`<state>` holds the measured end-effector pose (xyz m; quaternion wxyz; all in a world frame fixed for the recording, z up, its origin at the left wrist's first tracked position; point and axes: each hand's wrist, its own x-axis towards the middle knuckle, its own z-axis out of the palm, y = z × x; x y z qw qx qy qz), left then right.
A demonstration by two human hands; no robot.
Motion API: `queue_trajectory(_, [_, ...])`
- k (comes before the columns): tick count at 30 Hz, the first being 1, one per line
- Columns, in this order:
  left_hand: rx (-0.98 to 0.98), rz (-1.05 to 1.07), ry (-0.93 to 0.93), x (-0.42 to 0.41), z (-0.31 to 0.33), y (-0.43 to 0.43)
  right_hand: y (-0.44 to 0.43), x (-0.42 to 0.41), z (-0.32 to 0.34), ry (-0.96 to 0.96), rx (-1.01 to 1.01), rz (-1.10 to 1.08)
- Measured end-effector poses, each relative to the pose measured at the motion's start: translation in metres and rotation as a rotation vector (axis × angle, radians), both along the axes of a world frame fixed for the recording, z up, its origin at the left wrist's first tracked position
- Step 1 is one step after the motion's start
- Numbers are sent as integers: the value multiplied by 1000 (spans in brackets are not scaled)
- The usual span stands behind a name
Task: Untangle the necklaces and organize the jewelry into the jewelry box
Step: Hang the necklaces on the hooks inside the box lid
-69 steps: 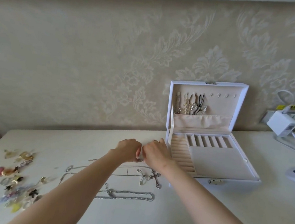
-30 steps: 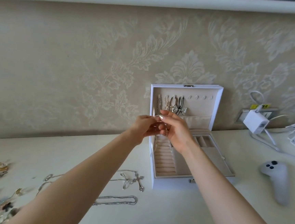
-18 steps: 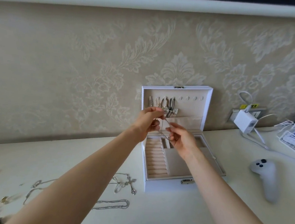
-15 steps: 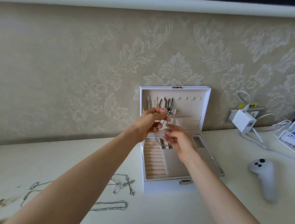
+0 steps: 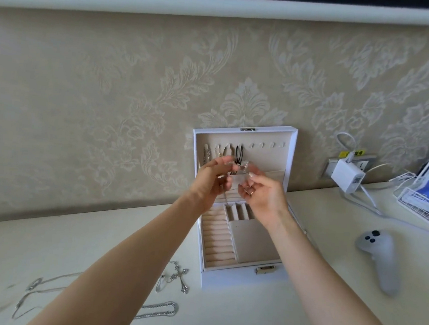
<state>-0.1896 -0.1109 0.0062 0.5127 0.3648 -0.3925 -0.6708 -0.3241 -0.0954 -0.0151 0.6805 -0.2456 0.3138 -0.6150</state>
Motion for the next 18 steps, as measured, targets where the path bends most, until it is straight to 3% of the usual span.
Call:
queue_trajectory(4, [78,64,277,-4,-4,-6,-4,-9,4,-139,46,-64])
queue_trajectory(7, [78,111,292,-13,-3,-7,-8,-11,5,30,62,14])
queue_trajectory(10, [35,134,173,-17,-4,-7,-10,-13,5,356,89,211])
queue_trajectory(12, [1,165,55,-17,-8,-8,-12,-18,6,443,83,232])
queue_trajectory(18, [-37,261,-298,-16,-24,-5,-17,-27,15,269,37,33])
